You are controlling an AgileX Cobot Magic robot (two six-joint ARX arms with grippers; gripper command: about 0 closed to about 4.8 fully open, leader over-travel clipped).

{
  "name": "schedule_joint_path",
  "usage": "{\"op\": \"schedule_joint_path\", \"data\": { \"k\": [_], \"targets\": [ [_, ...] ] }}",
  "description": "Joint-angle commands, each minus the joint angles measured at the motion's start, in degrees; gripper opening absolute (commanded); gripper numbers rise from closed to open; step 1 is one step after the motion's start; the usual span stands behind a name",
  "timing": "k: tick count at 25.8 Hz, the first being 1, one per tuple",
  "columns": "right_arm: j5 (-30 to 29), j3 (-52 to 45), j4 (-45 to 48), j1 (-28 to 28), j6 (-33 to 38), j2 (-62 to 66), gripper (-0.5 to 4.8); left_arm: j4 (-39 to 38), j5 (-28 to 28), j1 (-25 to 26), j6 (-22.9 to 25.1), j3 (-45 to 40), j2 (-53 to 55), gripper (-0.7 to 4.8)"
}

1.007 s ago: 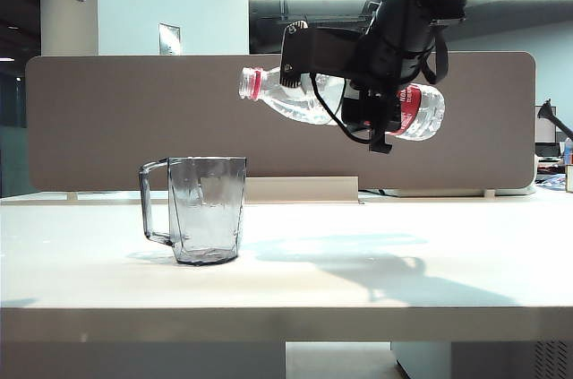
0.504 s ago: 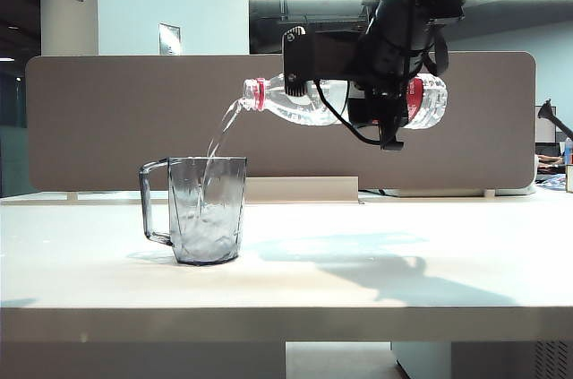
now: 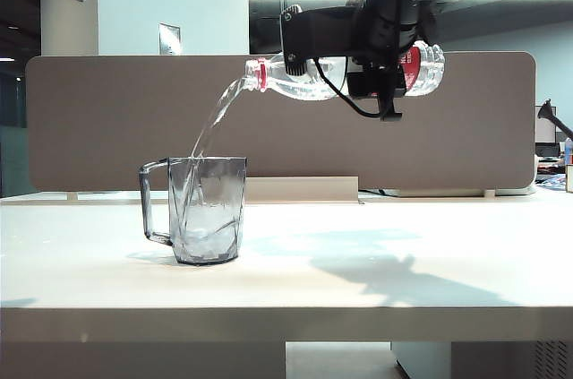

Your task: Pick up the mineral water bottle on the table and pour water into the mug until it's full.

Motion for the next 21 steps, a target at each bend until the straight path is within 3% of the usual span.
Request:
{"op": "schedule_joint_path", "data": {
  "k": [1, 21],
  "targets": [
    [0.5, 0.6, 2.5, 0.1, -3.1, -0.8, 2.02, 0.8, 0.1, 0.1, 0.0, 0.4, -0.1, -0.05],
    [2.9, 0.6, 2.5, 0.1, -9.4, -0.8, 2.02, 0.8, 0.1, 0.1, 0.0, 0.4, -0.1, -0.05]
  ]
}}
